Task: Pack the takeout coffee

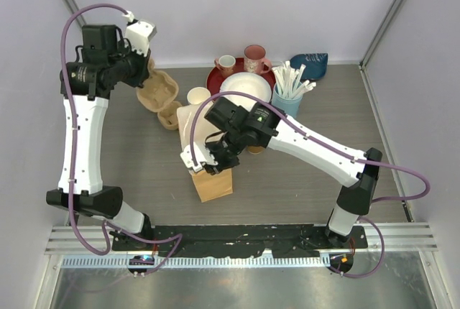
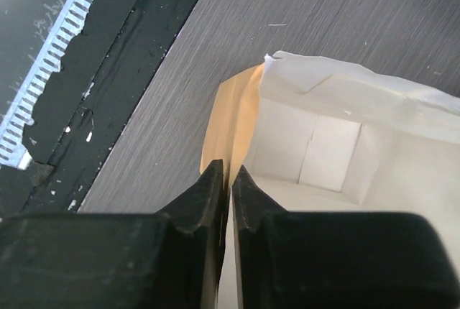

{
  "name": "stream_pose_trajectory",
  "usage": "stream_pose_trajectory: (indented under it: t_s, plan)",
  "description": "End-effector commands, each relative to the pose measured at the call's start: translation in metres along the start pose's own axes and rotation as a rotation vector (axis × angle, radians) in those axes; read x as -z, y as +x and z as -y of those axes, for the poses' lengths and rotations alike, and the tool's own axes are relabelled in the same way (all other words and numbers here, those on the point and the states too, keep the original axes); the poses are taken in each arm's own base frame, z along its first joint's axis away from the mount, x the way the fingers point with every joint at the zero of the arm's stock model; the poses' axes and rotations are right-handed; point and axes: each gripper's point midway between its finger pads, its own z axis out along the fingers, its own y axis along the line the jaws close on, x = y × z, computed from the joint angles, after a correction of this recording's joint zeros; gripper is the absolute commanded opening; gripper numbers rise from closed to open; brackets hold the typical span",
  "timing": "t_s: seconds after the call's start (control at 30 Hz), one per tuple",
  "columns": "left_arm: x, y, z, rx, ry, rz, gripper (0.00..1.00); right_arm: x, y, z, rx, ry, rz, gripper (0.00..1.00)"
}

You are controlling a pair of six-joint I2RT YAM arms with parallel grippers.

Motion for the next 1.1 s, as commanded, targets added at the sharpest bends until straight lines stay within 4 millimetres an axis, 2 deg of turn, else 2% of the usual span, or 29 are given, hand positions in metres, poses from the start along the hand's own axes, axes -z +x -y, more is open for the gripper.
stream_pose_trajectory:
  t_s: [0.0,0.03,0.13,0.33,0.43,0.5,0.6,0.7,0.9,0.97,1.07]
  plan:
    - [0.023,-0.017,0.025,-0.074,0.078,0.040,0.00,0.013,-0.010,-0.007,0.065,-0.001,0.039,0.25]
    - [0.027,-0.024,0.034,-0.097,0.098,0.059,0.00,0.015,-0.011,-0.005,0.066,0.014,0.041,0.38]
    - [0.034,-0.032,0.055,-0.143,0.144,0.080,0.00,0.023,-0.021,0.002,0.062,0.062,0.066,0.49]
    - [0.049,-0.054,0.089,-0.188,0.223,0.145,0.00,0.052,-0.062,0.010,0.073,0.194,0.229,0.60]
    - [0.054,-0.060,0.110,-0.213,0.274,0.165,0.00,0.072,-0.084,0.002,0.082,0.218,0.330,0.66]
    - [0.056,-0.063,0.127,-0.236,0.315,0.179,0.00,0.085,-0.096,-0.007,0.095,0.217,0.377,0.67]
    - [0.059,-0.068,0.149,-0.241,0.369,0.196,0.00,0.103,-0.102,-0.015,0.068,0.248,0.399,0.67]
    - [0.062,-0.073,0.166,-0.235,0.417,0.218,0.00,0.110,-0.096,-0.017,0.011,0.285,0.384,0.67]
    - [0.066,-0.076,0.180,-0.219,0.462,0.228,0.00,0.122,-0.088,-0.013,-0.158,0.376,0.387,0.65]
    - [0.065,-0.070,0.178,-0.228,0.454,0.208,0.00,0.128,-0.089,-0.006,-0.228,0.429,0.416,0.64]
    - [0.057,-0.045,0.178,-0.231,0.451,0.130,0.00,0.137,-0.088,0.000,-0.293,0.494,0.463,0.61]
